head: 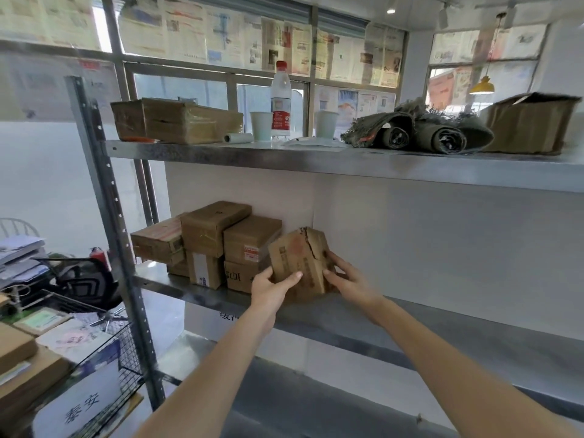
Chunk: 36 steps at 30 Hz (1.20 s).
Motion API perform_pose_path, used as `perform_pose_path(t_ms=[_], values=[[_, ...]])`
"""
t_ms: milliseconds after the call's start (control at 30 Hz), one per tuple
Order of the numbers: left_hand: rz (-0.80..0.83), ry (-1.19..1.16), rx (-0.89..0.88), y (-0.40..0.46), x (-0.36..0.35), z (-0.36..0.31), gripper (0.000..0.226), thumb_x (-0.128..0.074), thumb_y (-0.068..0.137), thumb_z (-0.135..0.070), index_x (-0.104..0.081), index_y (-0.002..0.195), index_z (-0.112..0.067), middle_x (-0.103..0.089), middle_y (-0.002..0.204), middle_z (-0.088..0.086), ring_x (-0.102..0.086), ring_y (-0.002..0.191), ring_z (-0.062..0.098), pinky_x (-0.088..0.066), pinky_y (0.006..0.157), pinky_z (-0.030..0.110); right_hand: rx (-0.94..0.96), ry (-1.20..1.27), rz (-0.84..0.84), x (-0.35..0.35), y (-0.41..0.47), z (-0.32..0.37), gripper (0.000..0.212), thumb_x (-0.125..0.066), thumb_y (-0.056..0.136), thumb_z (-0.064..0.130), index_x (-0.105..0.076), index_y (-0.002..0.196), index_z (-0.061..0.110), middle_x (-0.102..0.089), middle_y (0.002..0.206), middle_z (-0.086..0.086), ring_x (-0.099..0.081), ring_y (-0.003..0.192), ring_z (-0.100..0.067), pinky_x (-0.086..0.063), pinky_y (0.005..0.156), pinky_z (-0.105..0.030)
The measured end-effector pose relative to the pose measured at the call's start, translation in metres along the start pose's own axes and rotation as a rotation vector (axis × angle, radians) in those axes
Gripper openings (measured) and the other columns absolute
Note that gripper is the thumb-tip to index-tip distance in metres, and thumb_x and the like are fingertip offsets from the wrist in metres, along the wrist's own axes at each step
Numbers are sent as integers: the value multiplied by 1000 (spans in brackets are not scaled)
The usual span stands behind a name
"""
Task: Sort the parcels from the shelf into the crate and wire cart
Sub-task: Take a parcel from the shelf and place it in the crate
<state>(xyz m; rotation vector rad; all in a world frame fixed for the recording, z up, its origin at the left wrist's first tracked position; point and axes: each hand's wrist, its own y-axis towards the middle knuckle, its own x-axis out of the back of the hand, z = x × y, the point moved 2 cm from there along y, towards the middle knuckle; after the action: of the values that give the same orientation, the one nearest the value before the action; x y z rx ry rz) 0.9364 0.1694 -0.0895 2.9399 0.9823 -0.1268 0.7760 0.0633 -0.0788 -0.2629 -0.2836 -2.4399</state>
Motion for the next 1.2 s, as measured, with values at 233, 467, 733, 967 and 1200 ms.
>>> perform_pose_path(t_ms=[233,467,733,967,1200], values=[[-90,-155,5,-66,7,-2,29,-58,101,-41,-61,131,-40,-63,129,-6,-58,118,16,-53,93,42,75,38,95,-3,-49,12,47,-60,101,37,-46,146,34,-56,133,12,-58,120,-8,-52,84,-11],[-98,84,-119,-122,43,-12,42,-65,97,-37,-49,136,-44,-61,131,-4,-61,119,19,-57,96,41,80,137,107,-40,-73,20,42,-60,101,33,-55,141,24,-67,128,4,-62,123,-16,-55,100,-33],[-235,10,-76,-158,112,-28,49,-63,96,-48,-52,142,-35,-60,132,-5,-59,115,14,-49,105,49,71,239,184,-106,-80,55,25,-54,104,33,-62,127,30,-74,112,5,-71,106,-14,-59,82,-27],[-288,17,-165,-173,191,-47,62,-86,79,-32,-54,132,-34,-68,117,2,-72,100,25,-62,72,32,163,220,85,-184,-76,90,43,-69,96,23,-51,135,25,-62,121,5,-64,105,-11,-62,73,-29],[-391,-2,-194,-186,282,-64,51,-82,83,-37,-59,129,-36,-71,118,3,-72,103,22,-63,83,39,261,60,272,-283,-74,136,37,-58,103,31,-56,139,24,-64,123,2,-65,108,-10,-58,84,-22]])
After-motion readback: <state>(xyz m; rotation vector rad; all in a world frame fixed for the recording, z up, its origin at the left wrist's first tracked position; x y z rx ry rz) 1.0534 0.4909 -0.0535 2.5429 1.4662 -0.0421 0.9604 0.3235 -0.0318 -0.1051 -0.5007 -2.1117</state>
